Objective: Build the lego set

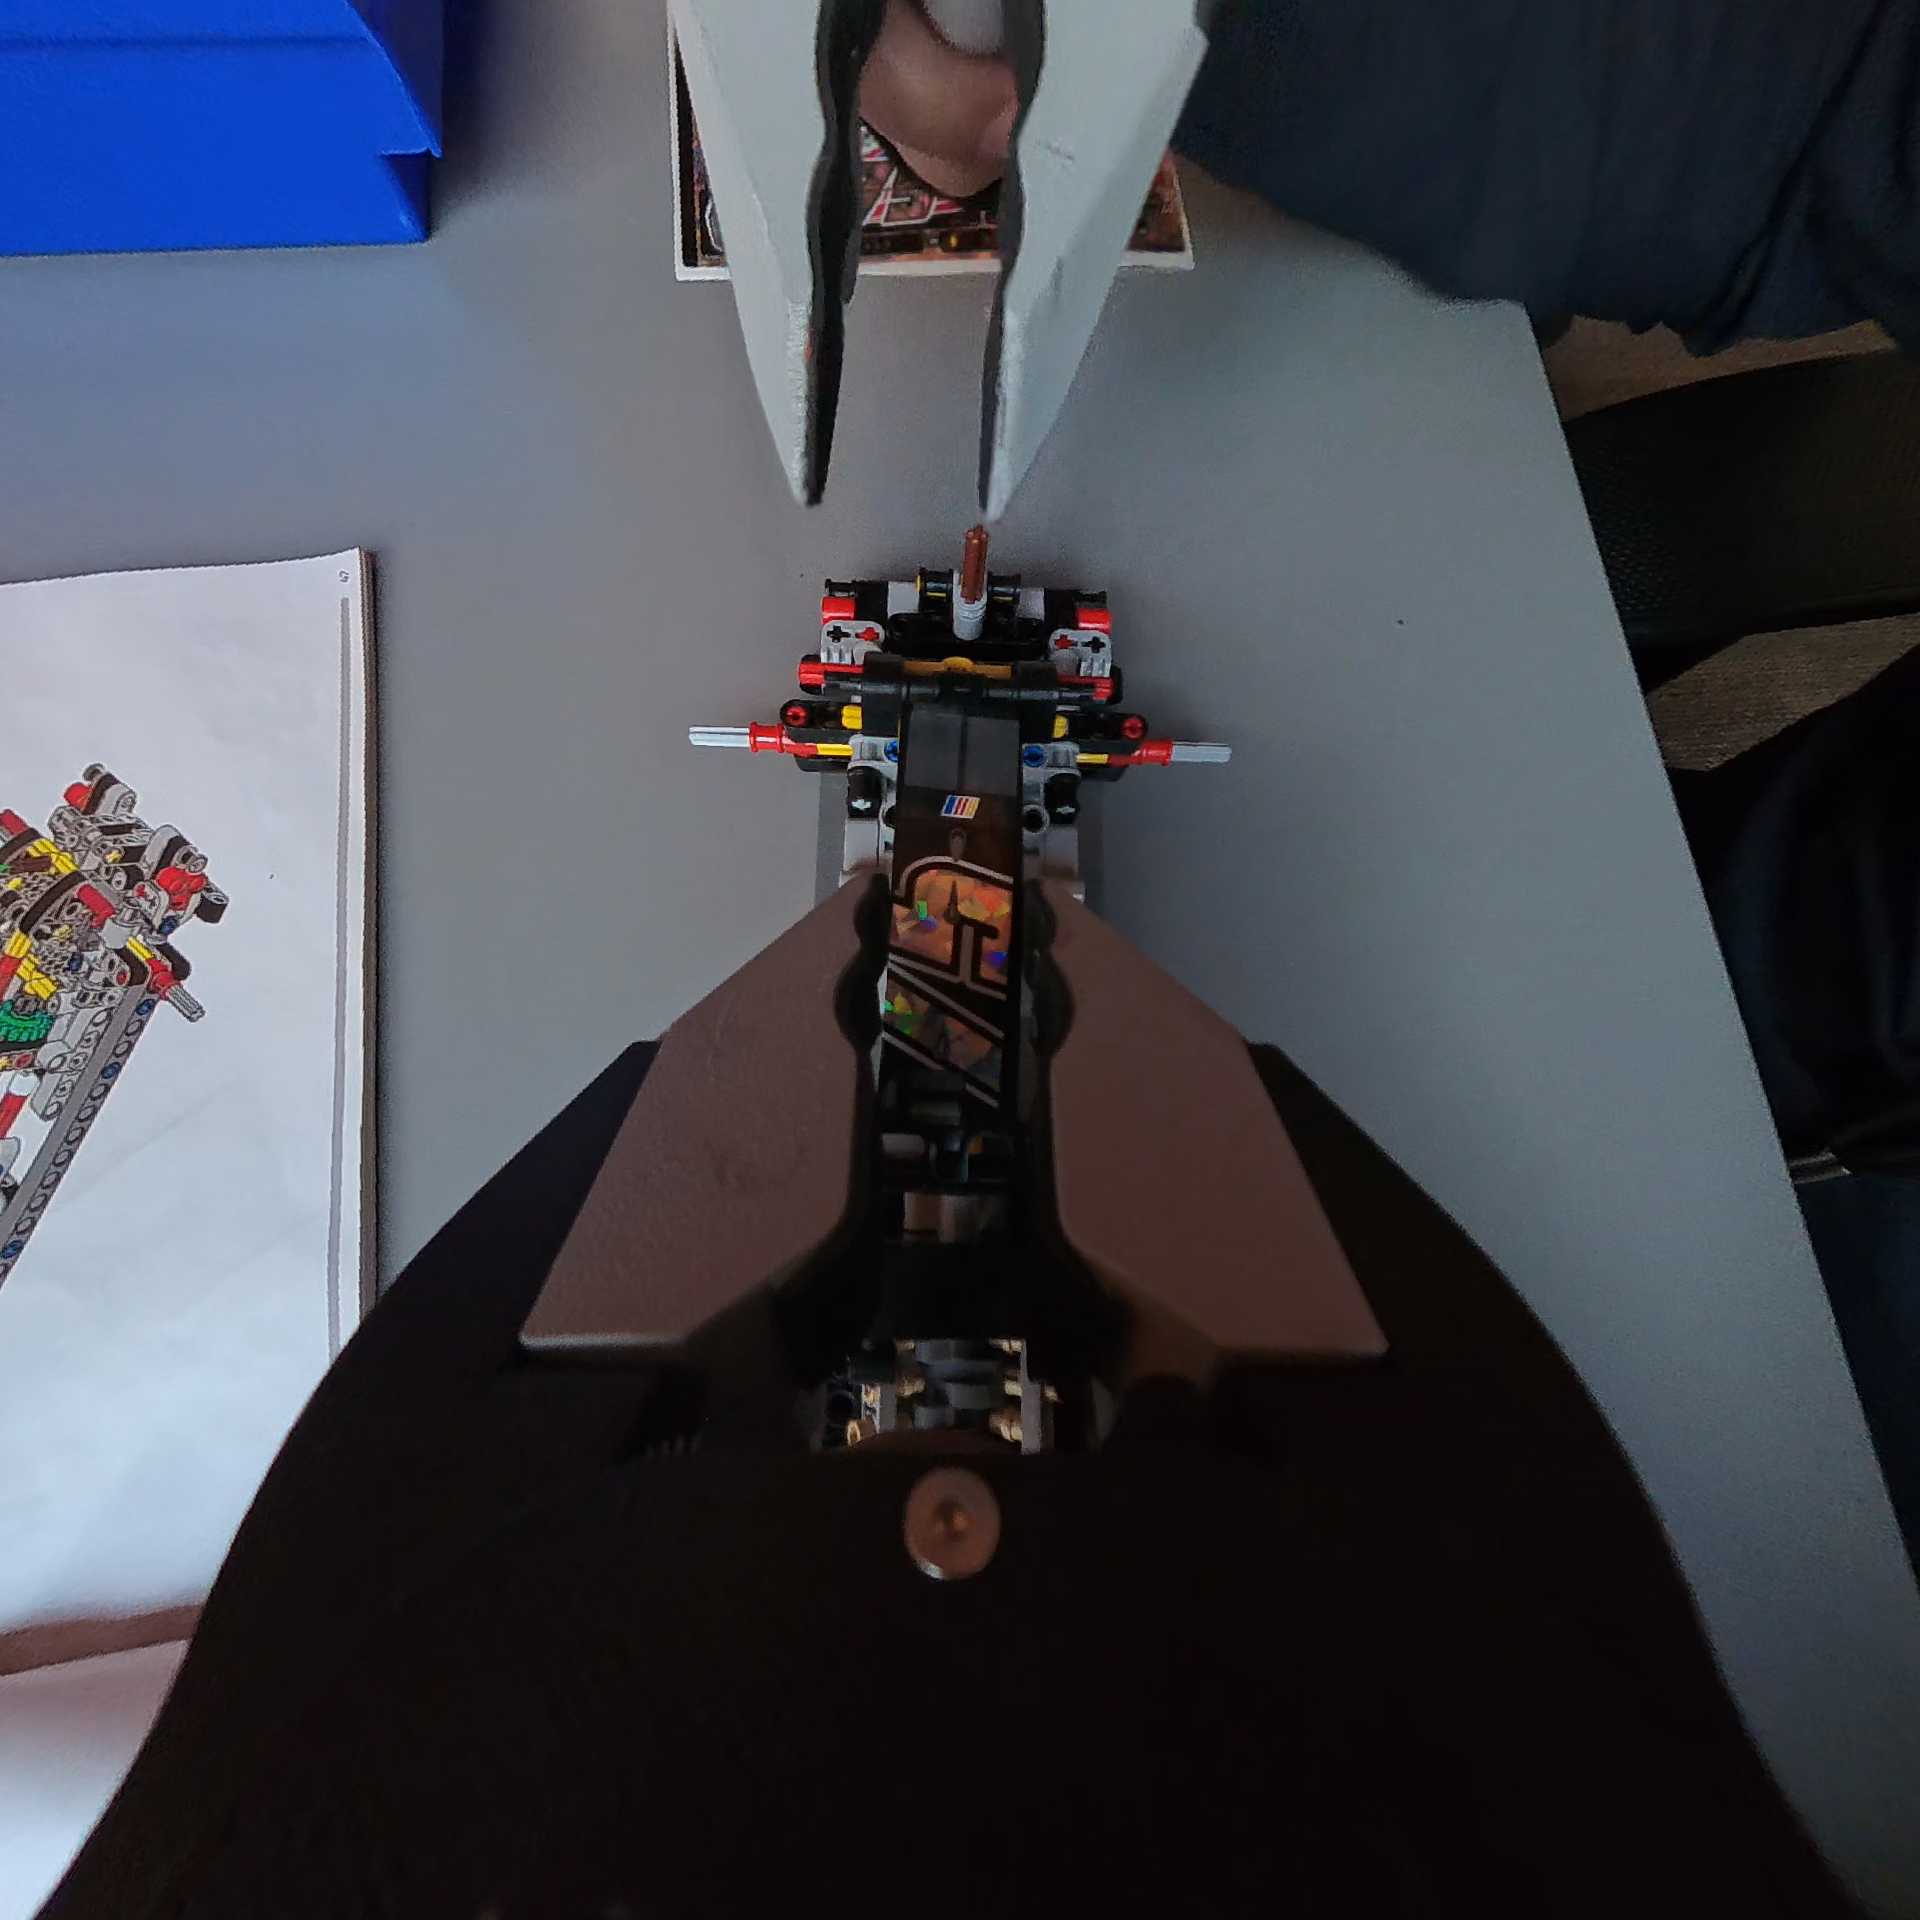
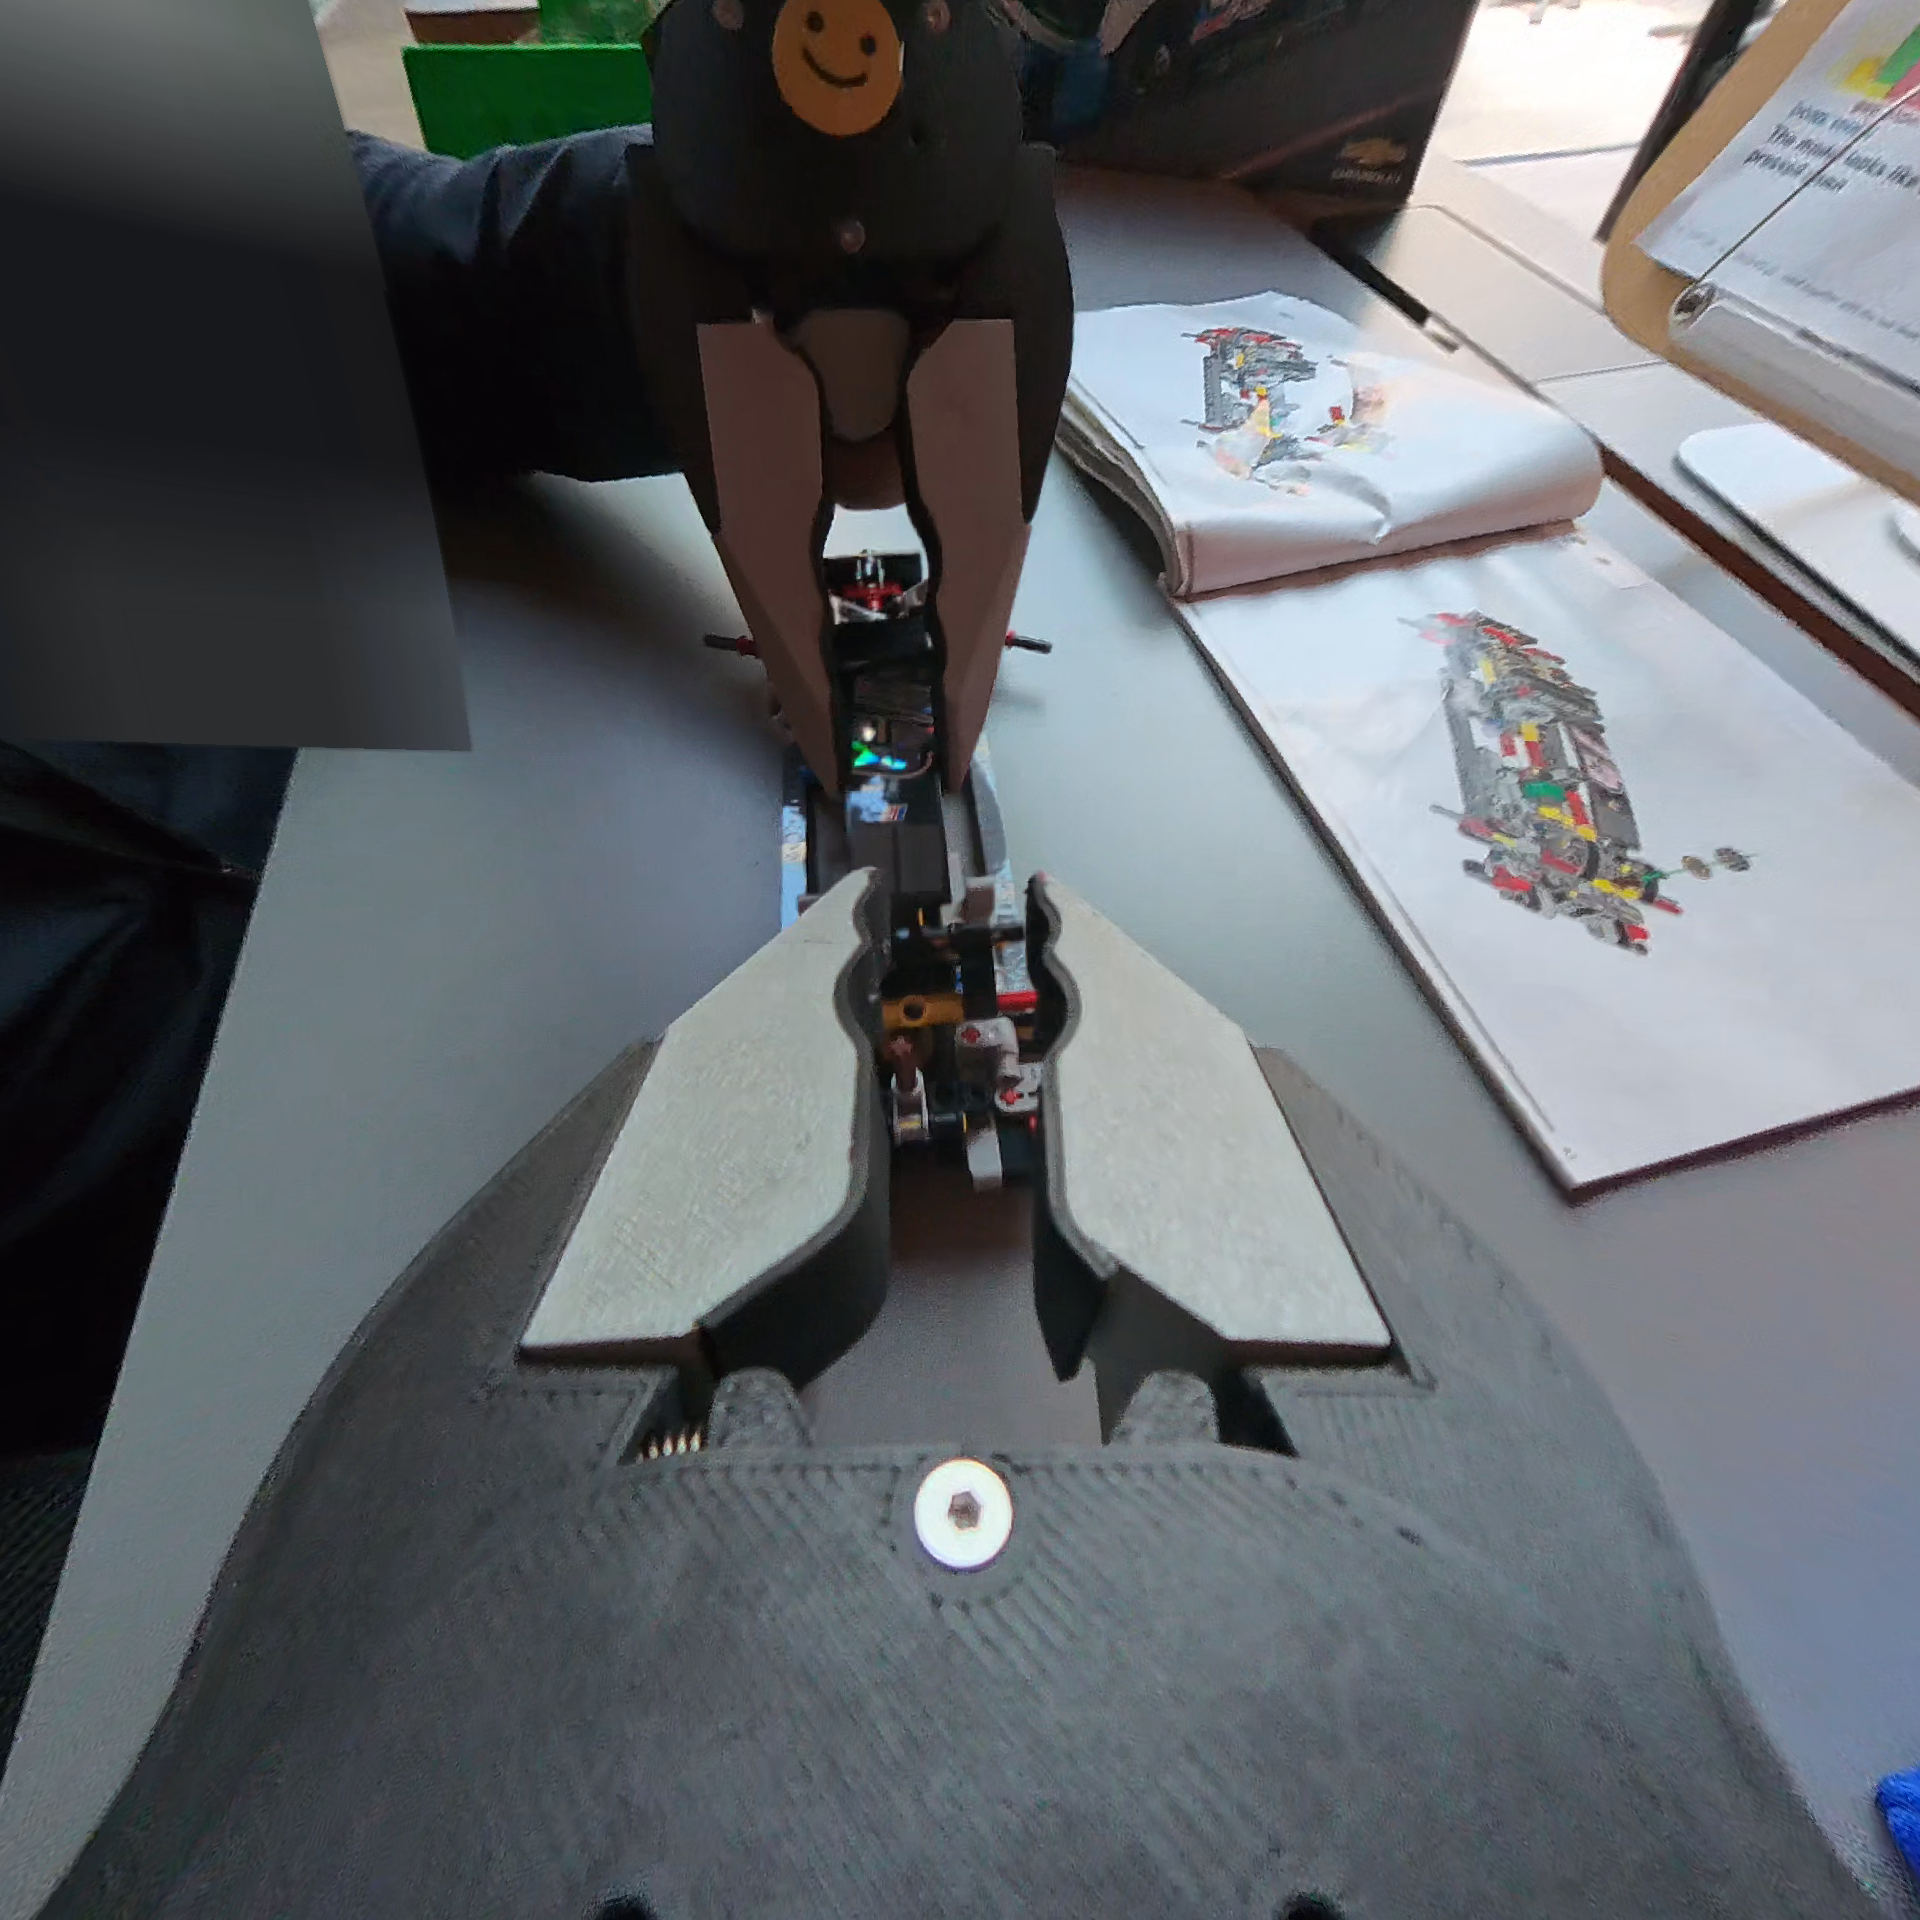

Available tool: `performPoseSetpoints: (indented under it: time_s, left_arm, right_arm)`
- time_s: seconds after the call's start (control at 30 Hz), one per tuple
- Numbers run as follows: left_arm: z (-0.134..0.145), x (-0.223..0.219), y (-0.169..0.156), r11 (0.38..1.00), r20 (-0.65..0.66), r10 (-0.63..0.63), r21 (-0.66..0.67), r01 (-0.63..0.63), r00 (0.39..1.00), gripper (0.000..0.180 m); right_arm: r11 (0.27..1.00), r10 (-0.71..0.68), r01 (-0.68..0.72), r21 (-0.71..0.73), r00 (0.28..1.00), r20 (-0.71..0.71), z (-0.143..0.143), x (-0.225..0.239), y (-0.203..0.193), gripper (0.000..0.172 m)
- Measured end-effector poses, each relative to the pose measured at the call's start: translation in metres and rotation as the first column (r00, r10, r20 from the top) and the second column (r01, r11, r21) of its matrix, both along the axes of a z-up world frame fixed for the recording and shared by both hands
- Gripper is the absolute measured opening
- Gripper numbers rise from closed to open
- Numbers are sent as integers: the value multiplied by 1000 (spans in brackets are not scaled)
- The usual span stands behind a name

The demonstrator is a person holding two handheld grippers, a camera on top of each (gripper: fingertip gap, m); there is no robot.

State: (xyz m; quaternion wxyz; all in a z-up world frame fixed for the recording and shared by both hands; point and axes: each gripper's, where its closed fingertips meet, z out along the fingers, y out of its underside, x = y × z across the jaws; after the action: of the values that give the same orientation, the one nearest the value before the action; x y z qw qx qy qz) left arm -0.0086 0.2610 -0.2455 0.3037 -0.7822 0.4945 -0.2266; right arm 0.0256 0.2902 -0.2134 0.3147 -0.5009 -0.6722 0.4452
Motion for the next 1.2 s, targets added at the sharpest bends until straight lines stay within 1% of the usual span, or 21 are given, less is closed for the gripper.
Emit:
performPoseSetpoints:
  time_s: [0.1, 0.2, 0.23, 0.33, 0.43, 0.5, 0.57, 0.83, 0.97, 1.2]
  left_arm:
    - [1, 1, 1, 1000, 7, -2, 14, 2, 1000, 23]
    - [6, 1, 4, 999, 17, 0, 51, -1, 1000, 23]
    - [8, 2, 4, 998, 29, 0, 57, -2, 1000, 23]
    - [16, 3, 4, 998, 72, -5, 58, 1, 997, 23]
    - [20, 4, 7, 997, 103, 2, 78, -10, 995, 23]
    - [24, 7, 8, 997, 139, 1, 82, -12, 990, 23]
    - [25, 10, 7, 997, 163, -3, 79, -10, 987, 23]
    - [24, 17, 4, 997, 180, -25, 77, 12, 983, 22]
    - [19, 17, 4, 997, 158, -29, 81, 17, 987, 23]
    - [13, 17, 3, 997, 145, -37, 69, 27, 989, 23]
  right_arm:
    - [999, 31, -29, -37, 998, 59, -13, 7, 3, 20]
    - [1000, 31, -30, -6, 990, 137, -33, 8, 5, 20]
    - [999, 35, -34, -7, 990, 139, -34, 8, 5, 20]
    - [999, 32, -32, -6, 992, 120, -29, 11, 7, 20]
    - [998, 44, -42, -36, 998, 55, -13, 15, 6, 20]
    - [998, 55, -53, -45, 998, 37, -8, 18, 5, 20]
    - [998, 59, -57, -34, 997, 46, -8, 22, 6, 19]
    - [996, 89, -91, 17, 989, 114, -22, 26, 0, 18]
    - [994, 87, -94, 54, 989, 119, -24, 26, -1, 16]
    - [993, 90, -99, 64, 988, 126, -25, 28, -1, 15]
